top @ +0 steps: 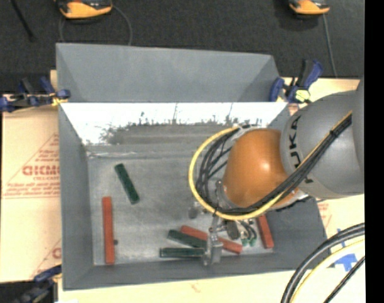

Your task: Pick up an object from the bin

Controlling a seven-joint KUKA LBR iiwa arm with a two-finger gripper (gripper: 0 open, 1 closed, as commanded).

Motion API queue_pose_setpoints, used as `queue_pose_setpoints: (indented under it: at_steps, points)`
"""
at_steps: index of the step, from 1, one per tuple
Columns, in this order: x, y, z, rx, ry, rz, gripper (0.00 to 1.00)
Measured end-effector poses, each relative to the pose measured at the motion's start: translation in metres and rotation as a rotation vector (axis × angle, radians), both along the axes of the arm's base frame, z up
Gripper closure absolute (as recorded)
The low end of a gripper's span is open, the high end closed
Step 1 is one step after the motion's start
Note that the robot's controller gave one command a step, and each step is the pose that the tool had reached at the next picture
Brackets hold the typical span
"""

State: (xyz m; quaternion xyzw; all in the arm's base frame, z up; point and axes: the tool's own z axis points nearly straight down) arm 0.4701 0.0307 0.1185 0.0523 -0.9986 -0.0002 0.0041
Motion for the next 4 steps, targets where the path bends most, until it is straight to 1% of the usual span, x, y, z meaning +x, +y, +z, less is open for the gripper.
queue_pose_setpoints:
  at_steps: [1,2,3,4]
  points:
    - [0.01,-0.003,-0.047,0.001,-0.031,0.048,0.0]
    - [0.005,-0.003,-0.045,0.0,-0.014,0.048,1.0]
    - [0.021,0.016,0.03,0.001,-0.019,0.133,1.0]
    - [0.026,0.016,0.116,0.0,-0.02,0.118,1.0]
